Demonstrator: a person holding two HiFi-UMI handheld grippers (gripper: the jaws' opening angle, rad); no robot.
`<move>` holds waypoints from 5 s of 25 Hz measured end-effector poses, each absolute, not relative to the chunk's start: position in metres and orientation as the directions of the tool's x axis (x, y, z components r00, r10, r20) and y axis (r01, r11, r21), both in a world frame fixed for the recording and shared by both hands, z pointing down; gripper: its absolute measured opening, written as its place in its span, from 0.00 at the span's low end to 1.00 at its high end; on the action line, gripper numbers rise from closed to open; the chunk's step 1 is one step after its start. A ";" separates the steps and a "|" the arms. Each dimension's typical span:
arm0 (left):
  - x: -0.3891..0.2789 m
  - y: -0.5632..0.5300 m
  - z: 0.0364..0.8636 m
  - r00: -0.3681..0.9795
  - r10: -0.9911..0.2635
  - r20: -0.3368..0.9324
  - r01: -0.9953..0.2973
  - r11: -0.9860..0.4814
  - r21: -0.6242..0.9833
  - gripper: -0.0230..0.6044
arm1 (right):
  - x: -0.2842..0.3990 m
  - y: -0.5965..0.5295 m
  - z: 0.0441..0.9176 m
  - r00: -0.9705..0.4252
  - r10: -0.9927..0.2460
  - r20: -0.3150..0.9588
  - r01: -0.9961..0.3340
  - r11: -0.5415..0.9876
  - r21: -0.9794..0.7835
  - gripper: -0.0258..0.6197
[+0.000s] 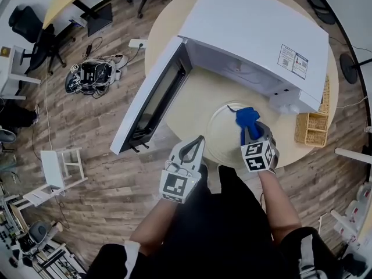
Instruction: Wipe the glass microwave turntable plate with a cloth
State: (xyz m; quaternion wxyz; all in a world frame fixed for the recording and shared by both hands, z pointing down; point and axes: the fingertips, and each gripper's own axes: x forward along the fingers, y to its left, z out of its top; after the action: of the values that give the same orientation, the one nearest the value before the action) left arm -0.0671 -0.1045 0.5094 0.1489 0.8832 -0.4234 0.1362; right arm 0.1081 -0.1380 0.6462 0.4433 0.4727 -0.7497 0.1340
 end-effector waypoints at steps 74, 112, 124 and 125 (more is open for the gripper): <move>-0.100 -0.085 0.536 0.686 -0.606 0.403 -0.707 -0.685 0.173 0.05 | 0.054 -0.073 0.648 -0.176 -0.537 0.825 -0.842 0.516 0.156 0.19; -0.053 -0.084 0.478 0.721 -0.626 0.297 -0.682 -0.718 0.142 0.05 | 0.126 -0.078 0.562 -0.192 -0.786 0.587 -0.943 0.314 0.112 0.18; -0.050 -0.112 0.416 0.722 -0.671 0.169 -0.687 -0.724 0.060 0.05 | 0.116 -0.086 0.404 -0.278 -0.937 0.212 -0.950 0.301 0.082 0.18; -0.052 -0.115 0.411 0.721 -0.674 0.162 -0.688 -0.724 0.046 0.05 | 0.117 -0.086 0.393 -0.280 -0.941 0.189 -0.951 0.299 0.083 0.18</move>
State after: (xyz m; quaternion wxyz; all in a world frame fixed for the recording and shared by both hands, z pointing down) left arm -0.0517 -0.1151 0.4112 0.0513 0.9261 -0.3677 0.0673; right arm 0.1172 -0.0864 0.3929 0.1011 0.5915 -0.7996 0.0230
